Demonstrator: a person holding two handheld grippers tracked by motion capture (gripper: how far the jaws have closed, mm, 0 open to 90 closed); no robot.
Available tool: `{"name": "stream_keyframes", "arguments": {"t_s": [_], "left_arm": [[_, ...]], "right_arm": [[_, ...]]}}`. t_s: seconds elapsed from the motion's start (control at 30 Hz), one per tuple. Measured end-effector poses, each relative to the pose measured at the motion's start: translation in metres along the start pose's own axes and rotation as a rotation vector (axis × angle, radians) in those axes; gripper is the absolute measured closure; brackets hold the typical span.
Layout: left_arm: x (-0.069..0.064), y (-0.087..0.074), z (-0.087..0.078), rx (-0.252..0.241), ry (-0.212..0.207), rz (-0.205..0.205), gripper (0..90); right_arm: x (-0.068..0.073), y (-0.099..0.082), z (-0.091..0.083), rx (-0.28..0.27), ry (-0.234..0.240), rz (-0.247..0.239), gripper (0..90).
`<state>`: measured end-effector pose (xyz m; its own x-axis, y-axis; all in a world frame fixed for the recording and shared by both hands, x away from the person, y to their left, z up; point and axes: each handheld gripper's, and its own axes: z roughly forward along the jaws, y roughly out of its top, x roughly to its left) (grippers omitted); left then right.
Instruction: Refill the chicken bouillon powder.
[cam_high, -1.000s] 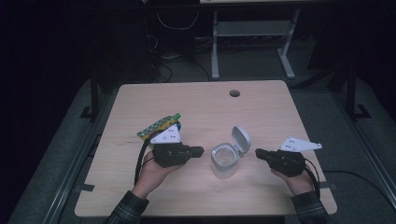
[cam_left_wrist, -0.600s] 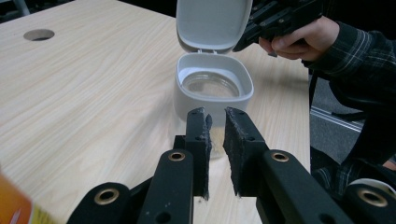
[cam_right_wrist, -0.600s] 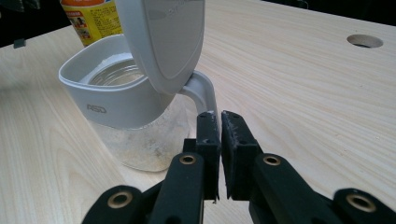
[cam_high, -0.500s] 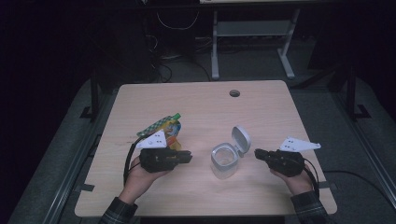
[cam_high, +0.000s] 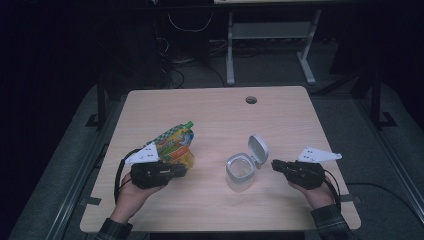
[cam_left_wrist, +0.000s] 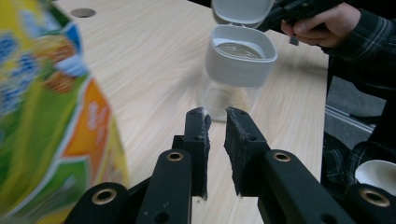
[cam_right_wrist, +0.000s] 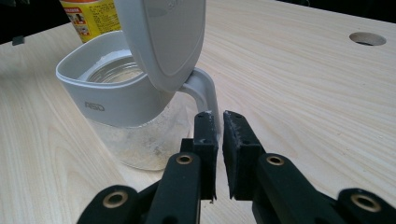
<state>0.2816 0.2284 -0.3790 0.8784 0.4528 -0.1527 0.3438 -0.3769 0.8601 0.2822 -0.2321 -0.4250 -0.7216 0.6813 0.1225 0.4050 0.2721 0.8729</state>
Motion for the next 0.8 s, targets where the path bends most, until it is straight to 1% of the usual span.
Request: {"name": "stream_keyframes", "arguments": {"t_s": [0.1, 0.13, 0.23, 0.43, 0.57, 0.67, 0.8], "left_arm": [[0.004, -0.004, -0.01, -0.01, 0.02, -0.013, 78.3], [0.004, -0.005, -0.012, -0.009, 0.025, -0.011, 78.3], [0.007, -0.01, -0.018, -0.009, 0.043, -0.025, 78.3], [0.013, -0.017, -0.032, -0.013, 0.076, -0.038, 78.3], [0.02, -0.02, -0.044, -0.017, 0.104, -0.051, 78.1], [0.025, -0.021, -0.054, -0.024, 0.134, -0.056, 76.3], [0.031, -0.022, -0.062, -0.034, 0.162, -0.058, 71.9]], "right_arm": [[0.0, 0.0, 0.0, 0.0, -0.001, 0.0, 83.0], [0.0, 0.0, 0.0, 0.0, 0.0, -0.001, 82.9], [0.0, 0.0, 0.0, 0.001, -0.001, -0.001, 82.9], [0.0, 0.0, 0.0, 0.002, -0.004, 0.001, 82.9], [-0.001, 0.0, 0.0, 0.002, -0.006, 0.003, 82.9], [-0.001, -0.001, 0.0, 0.003, -0.009, 0.002, 82.9], [-0.002, -0.001, 0.0, 0.003, -0.009, 0.003, 83.0]]}}
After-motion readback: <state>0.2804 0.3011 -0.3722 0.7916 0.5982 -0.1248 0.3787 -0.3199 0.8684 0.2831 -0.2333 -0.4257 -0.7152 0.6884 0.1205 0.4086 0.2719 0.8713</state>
